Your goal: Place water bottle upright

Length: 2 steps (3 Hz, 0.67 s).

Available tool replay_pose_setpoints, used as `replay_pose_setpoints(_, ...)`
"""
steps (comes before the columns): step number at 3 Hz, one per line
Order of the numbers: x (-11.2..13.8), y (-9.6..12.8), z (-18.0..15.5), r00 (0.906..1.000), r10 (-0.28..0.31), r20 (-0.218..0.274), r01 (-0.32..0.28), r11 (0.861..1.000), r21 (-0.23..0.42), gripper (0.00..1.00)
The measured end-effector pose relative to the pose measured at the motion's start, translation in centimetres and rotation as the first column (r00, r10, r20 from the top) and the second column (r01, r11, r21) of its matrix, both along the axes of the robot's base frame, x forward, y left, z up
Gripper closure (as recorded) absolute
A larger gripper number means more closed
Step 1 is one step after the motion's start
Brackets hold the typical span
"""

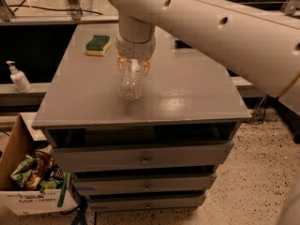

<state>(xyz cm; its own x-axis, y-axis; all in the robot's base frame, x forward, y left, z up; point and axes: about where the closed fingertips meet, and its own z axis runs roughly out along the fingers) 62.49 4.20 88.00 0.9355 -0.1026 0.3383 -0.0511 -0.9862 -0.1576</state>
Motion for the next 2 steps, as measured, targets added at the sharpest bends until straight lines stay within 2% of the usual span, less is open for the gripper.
replay_pose_setpoints(1, 0.4, -1.5, 2.1, 0.9882, 0.037, 0.148, -0.04, 0.999, 0.018, 1.0)
replay_pose_setpoints(2, 1.0, -3.0, 4.7, 0.9734, 0.075, 0.216, -0.087, 0.995, 0.043, 1.0)
